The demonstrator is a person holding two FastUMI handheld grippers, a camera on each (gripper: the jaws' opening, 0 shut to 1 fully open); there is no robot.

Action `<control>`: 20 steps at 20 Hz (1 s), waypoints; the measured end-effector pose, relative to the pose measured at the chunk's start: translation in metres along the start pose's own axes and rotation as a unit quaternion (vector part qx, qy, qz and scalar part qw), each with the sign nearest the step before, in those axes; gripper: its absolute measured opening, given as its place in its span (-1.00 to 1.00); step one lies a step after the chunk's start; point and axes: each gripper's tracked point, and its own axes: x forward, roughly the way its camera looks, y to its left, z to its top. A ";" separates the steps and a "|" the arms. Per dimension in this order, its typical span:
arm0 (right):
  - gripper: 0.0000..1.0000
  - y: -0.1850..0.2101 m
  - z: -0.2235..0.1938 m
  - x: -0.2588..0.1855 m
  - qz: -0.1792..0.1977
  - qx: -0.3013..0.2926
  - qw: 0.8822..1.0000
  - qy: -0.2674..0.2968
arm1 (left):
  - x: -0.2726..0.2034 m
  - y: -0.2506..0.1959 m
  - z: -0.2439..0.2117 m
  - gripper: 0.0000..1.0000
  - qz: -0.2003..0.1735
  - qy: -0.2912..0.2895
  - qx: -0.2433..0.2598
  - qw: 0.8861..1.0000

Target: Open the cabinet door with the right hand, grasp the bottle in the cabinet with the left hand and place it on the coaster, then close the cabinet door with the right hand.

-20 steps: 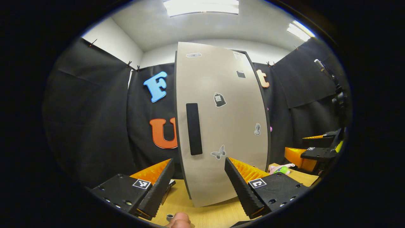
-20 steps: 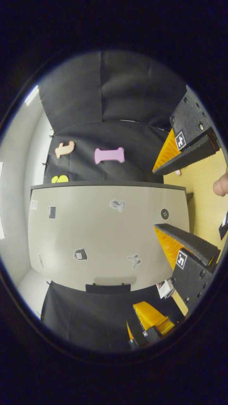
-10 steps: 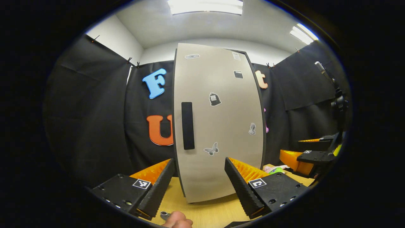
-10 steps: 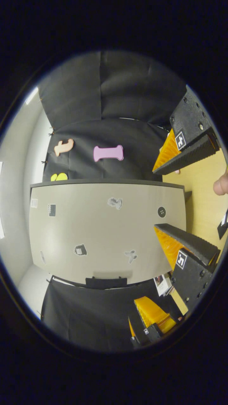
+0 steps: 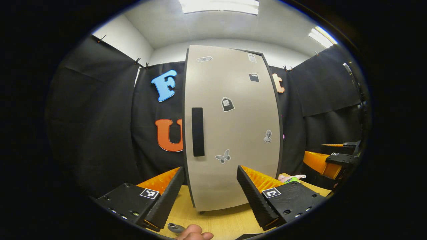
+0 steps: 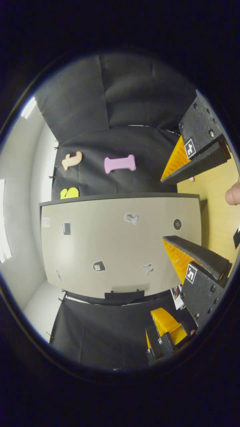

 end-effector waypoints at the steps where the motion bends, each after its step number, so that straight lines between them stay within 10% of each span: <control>1: 0.90 -0.002 -0.001 0.000 -0.002 0.001 1.000 0.002 | 0.000 0.001 -0.001 0.92 0.003 0.003 0.003 1.000; 20: 0.99 -0.009 -0.020 0.012 -0.012 0.004 0.999 0.045 | 0.014 -0.007 -0.013 0.93 -0.011 0.012 -0.001 1.000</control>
